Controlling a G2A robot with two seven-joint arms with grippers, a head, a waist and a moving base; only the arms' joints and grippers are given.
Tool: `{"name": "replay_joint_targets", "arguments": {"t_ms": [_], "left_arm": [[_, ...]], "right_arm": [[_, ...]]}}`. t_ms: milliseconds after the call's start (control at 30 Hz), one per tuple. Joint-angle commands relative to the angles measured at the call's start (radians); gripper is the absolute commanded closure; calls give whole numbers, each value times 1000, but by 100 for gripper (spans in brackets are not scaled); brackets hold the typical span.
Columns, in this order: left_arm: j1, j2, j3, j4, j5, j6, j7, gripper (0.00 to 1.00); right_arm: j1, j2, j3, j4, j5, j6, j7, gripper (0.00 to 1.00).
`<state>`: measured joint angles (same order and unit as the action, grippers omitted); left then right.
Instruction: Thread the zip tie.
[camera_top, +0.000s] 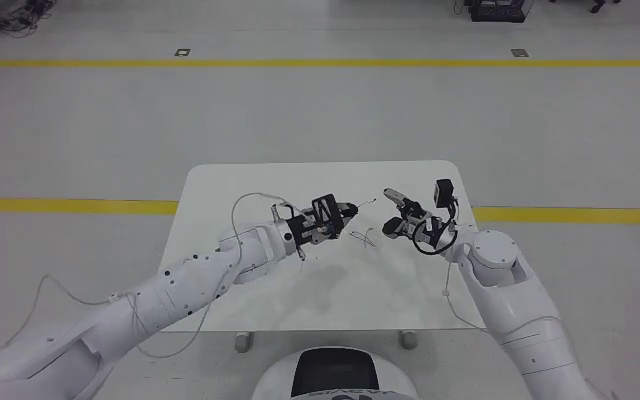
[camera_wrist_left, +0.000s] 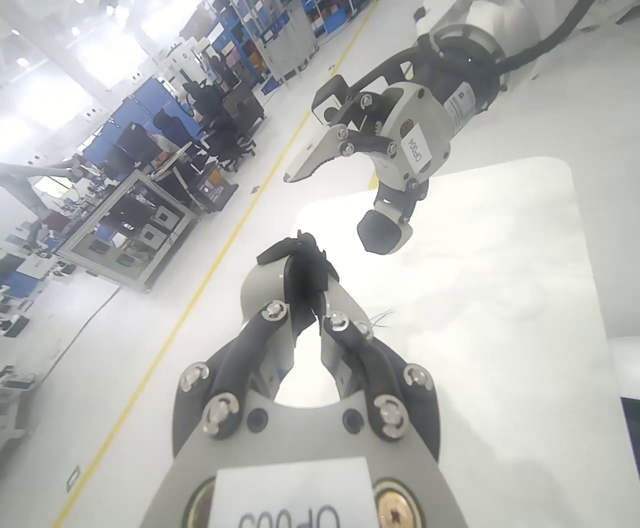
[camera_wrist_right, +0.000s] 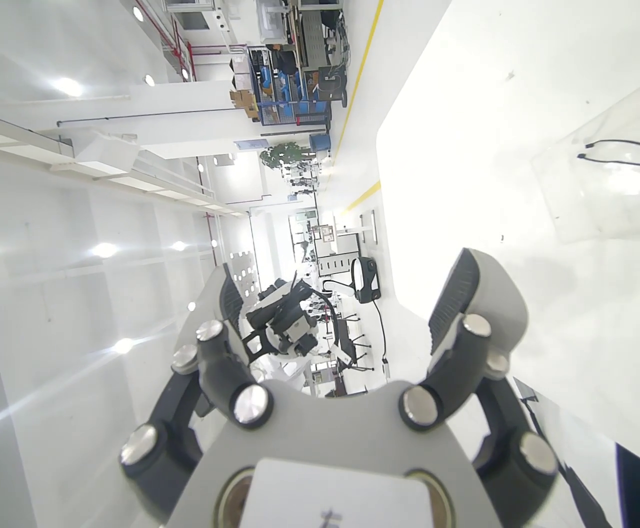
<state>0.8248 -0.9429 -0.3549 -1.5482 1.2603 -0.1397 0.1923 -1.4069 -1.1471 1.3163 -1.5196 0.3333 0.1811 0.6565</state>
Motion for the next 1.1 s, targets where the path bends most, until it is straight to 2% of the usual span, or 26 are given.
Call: {"name": "replay_joint_targets", "arguments": {"t_ms": [0,100,200,267,400,500,633,700,967,1000,1067], "left_arm": [[0,0,0,0,1,1,0,100],[3,0,0,0,-6,1,0,100],[21,-3,-28,18,-107,-20,-7,100],[36,-5,-55,42,-244,-77,-14,100],[50,-10,-98,95,-452,-195,-26,100],[61,-16,-97,104,-600,-200,-50,100],[54,-19,-71,106,-776,-200,-99,100],[45,-19,-63,107,-789,-200,-111,100],[49,-20,-64,109,-794,-198,-112,100],[57,-21,-69,114,-823,-194,-118,100],[80,-24,-83,110,-985,-200,-163,100]], "right_arm": [[0,0,0,0,0,0,0,0],[0,0,0,0,0,0,0,0],[-5,-1,-2,-4,-8,-12,-19,0],[-9,3,4,-7,-23,-32,-1,0],[-8,12,22,6,-69,-73,53,0],[-2,18,28,24,-95,-110,98,0],[9,23,24,50,-120,-160,158,0],[16,25,22,69,-113,-183,195,0],[16,25,22,69,-113,-183,195,0],[16,25,22,69,-113,-183,195,0],[16,25,25,85,-88,-201,210,0]]}}
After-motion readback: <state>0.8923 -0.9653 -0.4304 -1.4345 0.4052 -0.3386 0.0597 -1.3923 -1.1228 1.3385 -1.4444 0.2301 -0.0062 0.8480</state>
